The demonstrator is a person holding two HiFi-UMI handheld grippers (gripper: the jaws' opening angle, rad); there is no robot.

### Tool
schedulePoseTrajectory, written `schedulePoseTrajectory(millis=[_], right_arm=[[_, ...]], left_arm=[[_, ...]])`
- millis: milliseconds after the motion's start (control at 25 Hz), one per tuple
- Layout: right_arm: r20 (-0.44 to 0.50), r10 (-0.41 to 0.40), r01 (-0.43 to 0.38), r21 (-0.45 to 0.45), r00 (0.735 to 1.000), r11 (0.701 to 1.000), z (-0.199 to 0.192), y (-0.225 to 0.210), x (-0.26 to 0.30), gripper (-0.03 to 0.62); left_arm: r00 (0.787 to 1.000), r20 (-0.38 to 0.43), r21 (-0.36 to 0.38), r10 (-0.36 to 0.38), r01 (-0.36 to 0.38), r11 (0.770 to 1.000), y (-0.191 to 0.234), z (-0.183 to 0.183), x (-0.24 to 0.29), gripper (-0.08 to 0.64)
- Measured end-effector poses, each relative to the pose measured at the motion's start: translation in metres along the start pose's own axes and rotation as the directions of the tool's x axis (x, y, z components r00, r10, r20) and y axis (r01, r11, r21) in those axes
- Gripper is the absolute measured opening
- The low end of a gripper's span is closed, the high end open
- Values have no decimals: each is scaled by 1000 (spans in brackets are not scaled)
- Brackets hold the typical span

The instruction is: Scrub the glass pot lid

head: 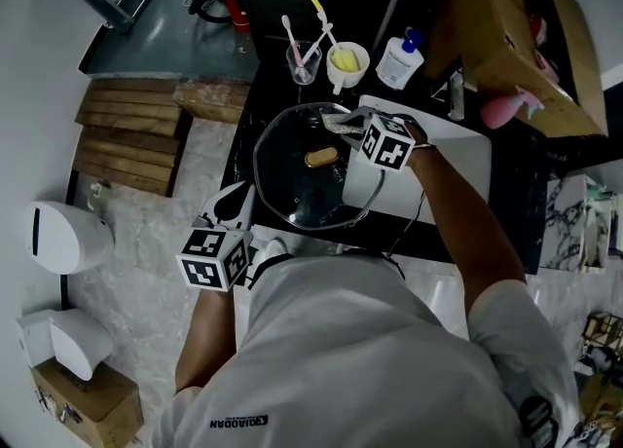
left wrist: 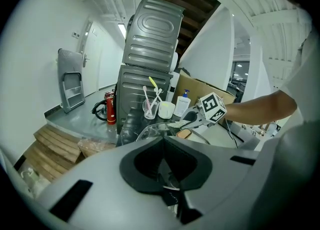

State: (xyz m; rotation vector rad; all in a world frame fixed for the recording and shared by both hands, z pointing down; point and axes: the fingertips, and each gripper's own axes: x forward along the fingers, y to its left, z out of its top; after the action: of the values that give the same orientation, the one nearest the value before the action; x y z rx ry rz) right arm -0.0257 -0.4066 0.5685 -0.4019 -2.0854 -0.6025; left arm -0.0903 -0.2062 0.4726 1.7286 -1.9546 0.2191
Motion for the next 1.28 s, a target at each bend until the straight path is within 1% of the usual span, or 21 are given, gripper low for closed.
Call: schedulePoseTrajectory(millis=[240,400,520,760,1080,1160,1280], right_arm=[[0,-11,11,23,1000,1000,-3,18,-10,81],[10,-30,29,71,999,997,-3,30,-16,81],[18,-49,47,125,999,991,-5,37,-21,81],[10,-109,103,258,994,961,-14,50,-31,81],[-79,-143,160,282,987,946,-9,81,-37,81],[-97,-155,178,298,983,938,-5,86,-37,81],[-112,-183,211,344,977,915,-3,91,-38,81]], left_arm=[[999,-10,22,-41,41,999,0,3,9,17],[996,-26,39,-83,83,996,1,4,14,17],[992,-37,53,-117,119,991,1,4,18,17],[982,-57,62,-178,181,981,7,3,27,17],[961,-80,95,-264,271,958,9,1,28,17],[956,-85,103,-282,290,951,10,1,26,17],[947,-95,117,-308,318,941,12,0,23,17]])
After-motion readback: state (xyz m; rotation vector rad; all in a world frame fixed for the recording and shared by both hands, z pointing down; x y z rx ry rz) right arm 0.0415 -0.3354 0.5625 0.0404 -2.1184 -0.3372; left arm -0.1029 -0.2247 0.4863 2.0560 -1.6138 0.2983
